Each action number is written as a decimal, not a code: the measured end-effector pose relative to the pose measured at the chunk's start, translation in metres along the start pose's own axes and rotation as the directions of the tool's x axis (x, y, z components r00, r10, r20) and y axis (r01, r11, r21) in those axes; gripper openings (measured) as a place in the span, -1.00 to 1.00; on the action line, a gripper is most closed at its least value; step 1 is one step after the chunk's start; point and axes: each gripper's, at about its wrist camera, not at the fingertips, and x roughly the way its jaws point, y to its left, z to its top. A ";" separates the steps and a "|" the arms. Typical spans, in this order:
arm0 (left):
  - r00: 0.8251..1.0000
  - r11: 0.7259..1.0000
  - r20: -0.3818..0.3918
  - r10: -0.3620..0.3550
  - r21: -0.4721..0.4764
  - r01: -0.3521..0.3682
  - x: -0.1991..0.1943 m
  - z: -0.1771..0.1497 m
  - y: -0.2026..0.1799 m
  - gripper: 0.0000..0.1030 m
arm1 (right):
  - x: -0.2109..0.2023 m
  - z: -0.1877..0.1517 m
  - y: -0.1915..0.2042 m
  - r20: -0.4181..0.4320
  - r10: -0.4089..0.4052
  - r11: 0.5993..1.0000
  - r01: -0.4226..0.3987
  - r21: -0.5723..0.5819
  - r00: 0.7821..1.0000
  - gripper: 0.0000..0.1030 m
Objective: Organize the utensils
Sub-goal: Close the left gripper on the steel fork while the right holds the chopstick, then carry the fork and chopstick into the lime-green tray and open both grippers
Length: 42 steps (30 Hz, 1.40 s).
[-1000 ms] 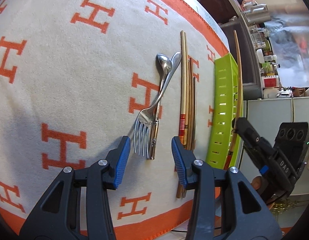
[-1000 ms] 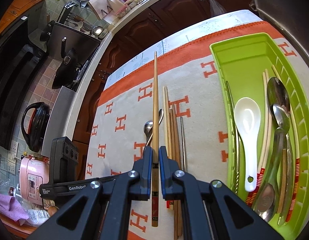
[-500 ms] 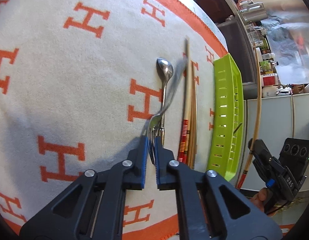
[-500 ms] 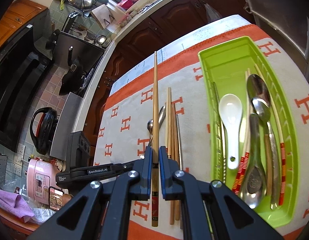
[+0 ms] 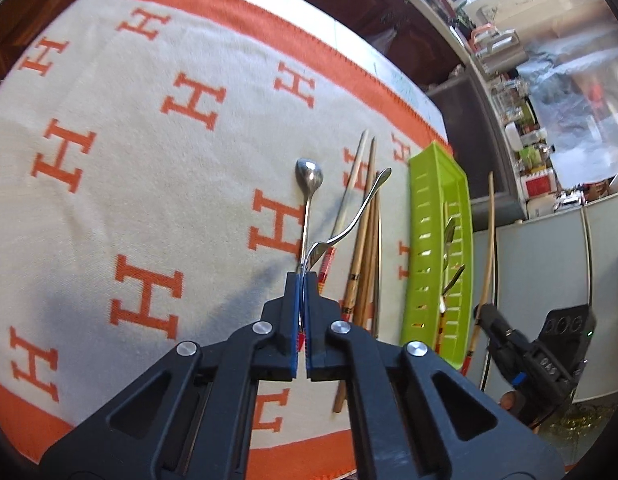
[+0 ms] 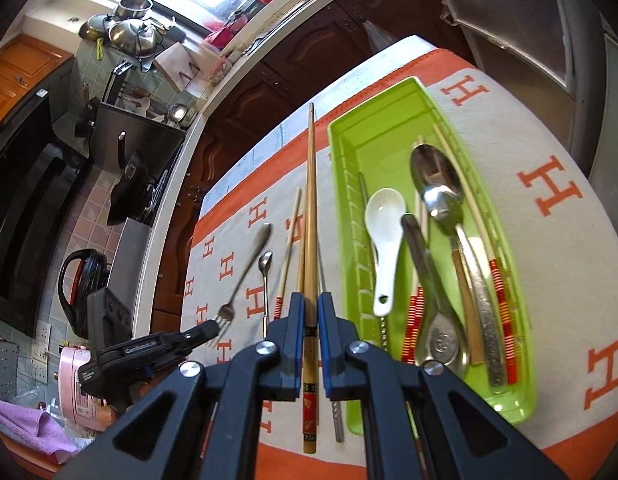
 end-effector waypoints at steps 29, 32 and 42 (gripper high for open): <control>0.980 0.952 0.082 0.183 0.233 -0.197 0.056 -0.046 -0.198 -1.00 | 0.000 0.001 -0.040 -0.042 -0.282 0.958 0.280 -0.059 0.958 -0.66; 0.956 0.919 0.152 0.251 0.273 -0.285 0.068 -0.059 -0.212 -1.00 | -0.006 -0.004 -0.040 -0.046 -0.270 0.962 0.268 -0.062 0.962 -0.66; 0.892 0.804 0.278 0.357 0.395 -0.444 0.075 -0.090 -0.231 -1.00 | -0.012 -0.016 -0.040 -0.052 -0.259 0.965 0.255 -0.063 0.965 -0.66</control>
